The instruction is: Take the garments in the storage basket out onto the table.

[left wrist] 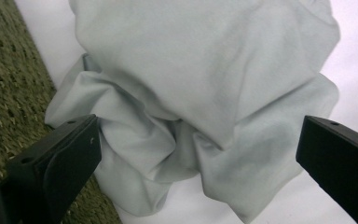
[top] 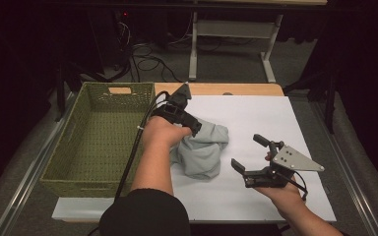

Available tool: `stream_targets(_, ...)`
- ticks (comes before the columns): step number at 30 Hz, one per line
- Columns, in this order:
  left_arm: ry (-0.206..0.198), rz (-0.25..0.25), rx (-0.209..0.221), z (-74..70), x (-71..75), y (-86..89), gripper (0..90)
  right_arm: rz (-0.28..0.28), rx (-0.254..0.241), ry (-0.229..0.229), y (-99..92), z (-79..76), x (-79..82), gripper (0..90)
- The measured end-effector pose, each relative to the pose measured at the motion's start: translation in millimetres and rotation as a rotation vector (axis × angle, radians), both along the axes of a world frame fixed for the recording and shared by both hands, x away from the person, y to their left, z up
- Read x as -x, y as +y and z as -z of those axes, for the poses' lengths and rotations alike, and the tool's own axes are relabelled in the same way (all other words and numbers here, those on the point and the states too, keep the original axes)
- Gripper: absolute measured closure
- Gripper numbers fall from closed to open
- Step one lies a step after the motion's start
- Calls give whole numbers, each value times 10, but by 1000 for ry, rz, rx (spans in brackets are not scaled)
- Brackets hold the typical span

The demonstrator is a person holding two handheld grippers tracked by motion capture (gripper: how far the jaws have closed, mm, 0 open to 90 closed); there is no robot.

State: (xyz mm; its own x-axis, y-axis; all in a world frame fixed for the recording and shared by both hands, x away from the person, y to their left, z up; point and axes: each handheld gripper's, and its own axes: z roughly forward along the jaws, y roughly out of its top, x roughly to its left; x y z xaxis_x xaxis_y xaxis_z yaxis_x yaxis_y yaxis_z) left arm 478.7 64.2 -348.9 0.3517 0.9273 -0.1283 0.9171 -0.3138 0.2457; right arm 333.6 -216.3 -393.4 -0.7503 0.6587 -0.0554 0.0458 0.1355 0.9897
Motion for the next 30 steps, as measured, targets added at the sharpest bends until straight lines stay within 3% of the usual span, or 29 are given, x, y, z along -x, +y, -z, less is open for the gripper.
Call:
stream_targets(5, -23, 11, 21, -1, 53, 5, 6, 0, 2, -3, -7, -2, 2, 9)
stream_targets(16, -149, 26, 99, 91, 289, 103, 7, 0, 7, 0, 5, 7, 7, 9)
stream_targets(17, -182, 26, 111, 121, 347, 114, 7, -1, 8, 0, 6, 9, 6, 9)
stream_targets(18, -182, 26, 111, 121, 347, 114, 7, -1, 8, 0, 6, 9, 6, 9)
stream_targets(19, -218, 20, 130, 147, 402, 137, 6, 0, 7, 3, 7, 13, 4, 9)
stream_targets(20, -218, 20, 130, 147, 402, 137, 7, 0, 7, 3, 7, 13, 4, 9)
stream_targets(22, -259, 22, 126, 179, 461, 149, 6, 1, 9, 4, 5, 18, 1, 9)
stream_targets(24, -291, 22, 152, 214, 528, 165, 7, 1, 9, 5, 3, 20, 0, 9)
stream_targets(25, -325, 20, 188, 248, 602, 176, 7, 0, 12, 3, 3, 23, -1, 9)
stream_targets(26, -325, 20, 188, 248, 602, 176, 7, 0, 12, 3, 3, 23, -1, 9)
stream_targets(30, -378, 9, 267, 311, 748, 179, 7, 0, 17, 11, 17, 41, -6, 9)
